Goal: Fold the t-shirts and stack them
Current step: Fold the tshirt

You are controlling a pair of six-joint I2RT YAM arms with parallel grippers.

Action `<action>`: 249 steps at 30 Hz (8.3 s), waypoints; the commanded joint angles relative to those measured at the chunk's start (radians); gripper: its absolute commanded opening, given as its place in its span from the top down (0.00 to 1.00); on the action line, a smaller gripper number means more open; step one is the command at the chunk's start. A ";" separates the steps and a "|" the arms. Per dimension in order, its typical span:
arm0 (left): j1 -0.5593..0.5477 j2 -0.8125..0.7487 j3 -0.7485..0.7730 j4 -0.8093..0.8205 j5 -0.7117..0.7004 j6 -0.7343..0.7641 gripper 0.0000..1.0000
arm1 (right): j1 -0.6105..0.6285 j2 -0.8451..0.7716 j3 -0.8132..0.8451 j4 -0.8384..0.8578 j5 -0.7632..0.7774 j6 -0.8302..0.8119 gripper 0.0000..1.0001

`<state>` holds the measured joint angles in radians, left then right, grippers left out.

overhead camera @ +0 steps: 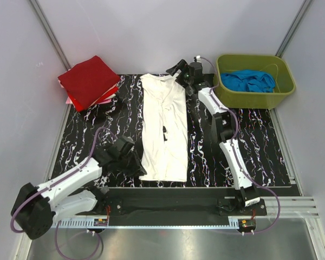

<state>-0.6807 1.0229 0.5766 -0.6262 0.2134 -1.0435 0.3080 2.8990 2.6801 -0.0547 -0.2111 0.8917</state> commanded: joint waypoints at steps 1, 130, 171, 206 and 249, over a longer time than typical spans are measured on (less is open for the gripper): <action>-0.003 -0.067 0.045 -0.026 -0.066 0.013 0.76 | -0.032 -0.291 -0.116 0.018 -0.101 -0.072 0.00; 0.431 0.911 1.109 -0.205 0.139 0.488 1.00 | 0.020 -0.722 -0.669 -0.870 -0.140 -0.422 1.00; 0.461 0.678 0.780 0.032 0.112 0.490 0.01 | 0.036 -0.871 -0.982 -0.725 -0.212 -0.484 0.43; 0.455 0.655 0.289 0.399 0.106 0.395 0.50 | 0.088 -0.860 -1.289 -0.553 -0.254 -0.456 0.64; -0.195 -0.183 0.317 -0.271 -0.201 -0.061 0.97 | 0.106 -1.979 -1.803 -0.858 -0.327 -0.155 1.00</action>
<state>-0.8742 0.7998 0.7734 -0.7933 0.0799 -1.1091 0.4072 0.8993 0.8028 -0.8715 -0.5262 0.7162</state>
